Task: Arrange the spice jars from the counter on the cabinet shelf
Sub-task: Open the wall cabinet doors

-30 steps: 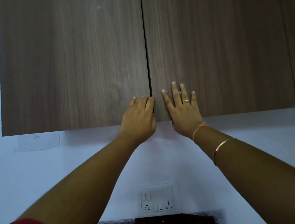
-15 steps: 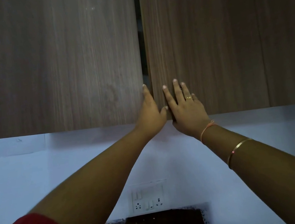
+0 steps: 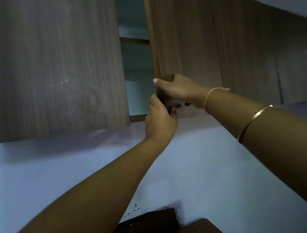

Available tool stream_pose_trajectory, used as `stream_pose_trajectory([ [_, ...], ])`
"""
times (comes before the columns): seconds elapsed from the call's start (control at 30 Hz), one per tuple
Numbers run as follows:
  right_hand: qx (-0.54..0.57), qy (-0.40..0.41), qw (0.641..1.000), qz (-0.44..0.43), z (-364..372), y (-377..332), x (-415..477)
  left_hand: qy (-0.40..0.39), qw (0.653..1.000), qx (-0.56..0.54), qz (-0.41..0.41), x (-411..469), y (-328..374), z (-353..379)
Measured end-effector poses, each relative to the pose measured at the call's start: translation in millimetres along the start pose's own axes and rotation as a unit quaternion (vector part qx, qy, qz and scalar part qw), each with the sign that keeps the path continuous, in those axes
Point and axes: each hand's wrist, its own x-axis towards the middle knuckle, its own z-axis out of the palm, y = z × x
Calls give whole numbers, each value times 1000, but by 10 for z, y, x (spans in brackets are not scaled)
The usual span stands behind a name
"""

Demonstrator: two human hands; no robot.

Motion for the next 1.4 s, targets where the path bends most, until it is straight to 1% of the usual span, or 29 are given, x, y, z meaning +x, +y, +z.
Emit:
stream_pose_trajectory([
  [0.07, 18, 63, 998, 11, -45, -52, -22, 4, 999, -3, 34, -87, 163, 47],
  [0.13, -4, 125, 992, 14, -140, -56, -70, 3, 998, -6, 60, -171, 320, 104],
  [0.17, -19, 146, 989, 12, -201, -43, -93, 3, 998, -7, 69, -203, 388, 133],
  [0.23, -38, 162, 986, -5, -341, 17, -149, 3, 997, -12, 78, -259, 527, 186],
  [0.3, -54, 164, 985, -28, -458, 68, -242, 5, 996, -23, 83, -302, 650, 236],
  [0.47, -67, 178, 981, -44, -788, 226, -426, 7, 993, -73, 93, -373, 993, 397],
  [0.6, -31, 172, 983, -58, -1139, 406, -546, 2, 988, -122, 91, -445, 1319, 619],
  [0.8, 14, 133, 989, -68, -1664, 659, -748, 8, 983, -147, 108, -575, 1768, 1013],
  [1.03, 77, 109, 989, -61, -2220, 1023, -886, -13, 982, -154, 109, -642, 2277, 1519],
  [1.13, 91, 110, 989, -48, -2441, 1186, -916, -43, 983, -159, 84, -677, 2460, 1767],
  [1.2, 85, 109, 989, -43, -2567, 1287, -931, -56, 985, -144, 73, -711, 2543, 1919],
  [1.4, 61, 134, 989, -26, -2944, 1615, -954, -63, 988, -104, 91, -745, 2803, 2390],
])
